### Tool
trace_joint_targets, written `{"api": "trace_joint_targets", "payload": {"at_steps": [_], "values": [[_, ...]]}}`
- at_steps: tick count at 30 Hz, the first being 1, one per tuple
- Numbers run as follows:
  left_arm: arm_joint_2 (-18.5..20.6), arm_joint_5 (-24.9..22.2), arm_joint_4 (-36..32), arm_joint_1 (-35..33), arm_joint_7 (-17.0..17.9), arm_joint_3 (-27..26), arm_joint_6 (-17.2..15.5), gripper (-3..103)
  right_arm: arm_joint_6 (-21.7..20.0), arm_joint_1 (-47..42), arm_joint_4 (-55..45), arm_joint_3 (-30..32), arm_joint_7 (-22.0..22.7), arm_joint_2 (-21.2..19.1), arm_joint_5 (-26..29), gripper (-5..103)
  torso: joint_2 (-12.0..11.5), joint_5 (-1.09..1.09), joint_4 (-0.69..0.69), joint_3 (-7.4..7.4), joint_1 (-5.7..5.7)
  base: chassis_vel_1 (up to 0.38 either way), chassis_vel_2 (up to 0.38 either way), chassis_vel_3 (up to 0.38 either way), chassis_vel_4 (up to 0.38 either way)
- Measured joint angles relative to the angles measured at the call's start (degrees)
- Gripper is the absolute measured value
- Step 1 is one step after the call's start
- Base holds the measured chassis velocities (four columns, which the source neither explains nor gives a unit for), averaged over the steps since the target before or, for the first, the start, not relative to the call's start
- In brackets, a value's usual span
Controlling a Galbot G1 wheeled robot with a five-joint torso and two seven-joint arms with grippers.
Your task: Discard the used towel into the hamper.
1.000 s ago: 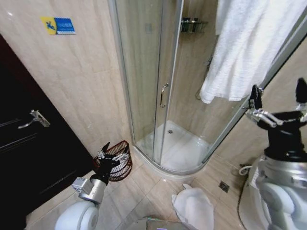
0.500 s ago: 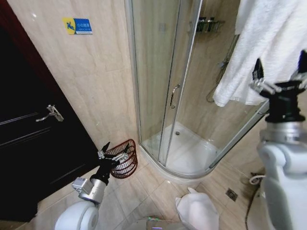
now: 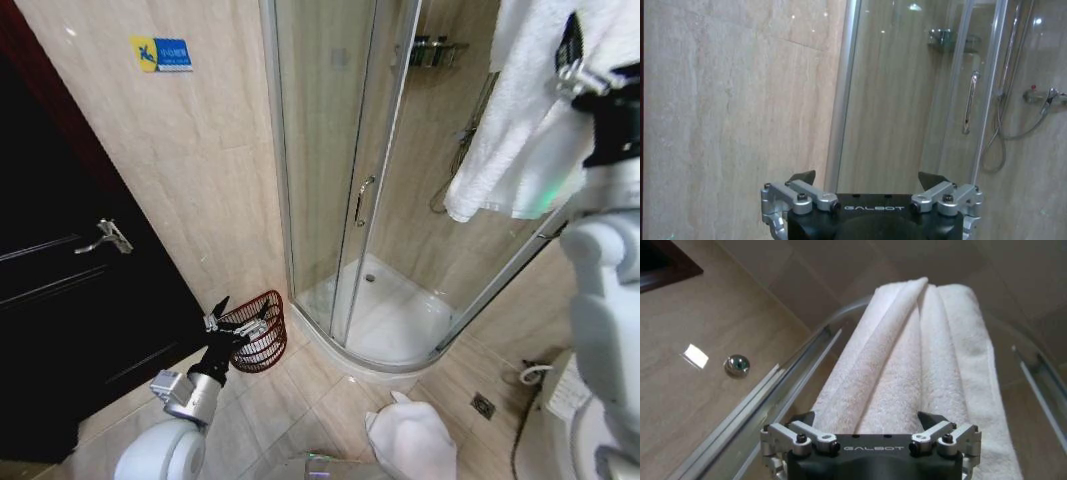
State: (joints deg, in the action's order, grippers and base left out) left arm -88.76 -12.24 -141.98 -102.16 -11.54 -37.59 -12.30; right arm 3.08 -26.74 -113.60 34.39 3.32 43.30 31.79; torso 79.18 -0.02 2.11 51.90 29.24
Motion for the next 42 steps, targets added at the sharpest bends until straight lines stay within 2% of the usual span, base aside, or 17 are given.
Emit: {"api": "trace_joint_targets", "payload": {"at_steps": [4,7,13,18,22,24,25,27,29,33,35,36,39,42], "values": [[0.0,0.0,0.0,0.0,0.0,0.0,0.0,100,-2.0,2.4,0.9,-2.6,1.0,-1.1,0.8,100,0.0,0.02,-0.01,0.0,0.0,0.0,0.0,0.0,0.0],[0.0,0.0,0.0,0.0,0.0,0.0,0.0,100,-4.9,4.3,0.6,-4.1,3.6,-0.9,-1.0,100,0.0,0.03,0.0,0.0,0.0,0.0,0.0,0.0,0.0],[0.0,0.0,0.0,0.0,0.0,0.0,0.0,100,-7.0,7.4,1.7,-2.5,6.3,-2.2,-5.8,100,0.0,0.01,-0.01,0.0,-0.01,0.0,0.0,0.0,0.0],[0.0,0.0,0.0,0.0,0.0,0.0,0.0,100,-8.2,8.7,2.5,-1.8,7.3,-2.9,-5.3,100,0.0,0.02,-0.01,0.0,-0.01,0.0,0.0,0.0,0.0],[0.0,0.0,0.0,0.0,0.0,0.0,0.0,100,-8.5,11.0,4.3,-2.4,7.6,-3.0,-1.0,100,0.0,0.02,-0.01,0.0,-0.01,0.0,0.0,0.0,0.0],[0.0,0.0,0.0,0.0,0.0,0.0,0.0,100,-9.6,12.6,4.5,-3.0,7.6,-3.0,4.9,100,0.0,0.02,0.0,0.0,-0.01,0.0,0.0,0.0,0.0],[0.0,0.0,0.0,0.0,0.0,0.0,0.0,100,-9.6,12.6,4.5,-3.0,7.6,-3.0,4.9,100,0.0,0.02,0.0,0.0,-0.01,0.0,0.0,0.0,0.0],[0.0,0.0,0.0,0.0,0.0,0.0,0.0,100,-11.0,14.1,4.1,-3.8,7.5,-2.9,10.0,100,0.0,0.01,-0.01,0.0,-0.01,0.0,0.0,0.0,0.0],[0.0,0.0,0.0,0.0,0.0,0.0,0.0,100,-11.5,14.8,4.1,-4.4,7.4,-2.8,11.6,100,0.0,0.01,-0.01,0.0,-0.01,0.0,0.0,0.0,0.0],[0.0,0.0,0.0,0.0,0.0,0.0,0.0,100,-11.5,17.8,6.4,-6.8,6.4,0.0,10.6,100,0.0,0.0,-0.01,0.0,-0.01,0.0,0.0,0.0,0.0],[0.0,0.0,0.0,0.0,0.0,0.0,0.0,100,-10.8,19.3,8.6,-7.9,6.0,2.8,7.0,100,0.0,0.01,-0.01,0.0,-0.01,0.0,0.0,0.0,0.0],[0.0,0.0,0.0,0.0,0.0,0.0,0.0,100,-10.8,19.3,8.6,-7.9,6.0,2.8,7.0,100,0.0,0.01,-0.01,0.0,-0.01,0.0,0.0,0.0,0.0],[0.0,0.0,0.0,0.0,0.0,0.0,0.0,100,-9.7,21.7,12.4,-9.1,5.7,8.4,0.8,100,0.0,0.03,0.0,0.0,0.0,0.0,0.0,0.0,0.0],[0.0,0.0,0.0,0.0,0.0,0.0,0.0,100,-9.7,23.1,13.3,-9.7,5.8,11.0,-1.1,100,0.0,0.0,0.01,0.0,0.0,0.0,0.0,0.0,0.0]]}}
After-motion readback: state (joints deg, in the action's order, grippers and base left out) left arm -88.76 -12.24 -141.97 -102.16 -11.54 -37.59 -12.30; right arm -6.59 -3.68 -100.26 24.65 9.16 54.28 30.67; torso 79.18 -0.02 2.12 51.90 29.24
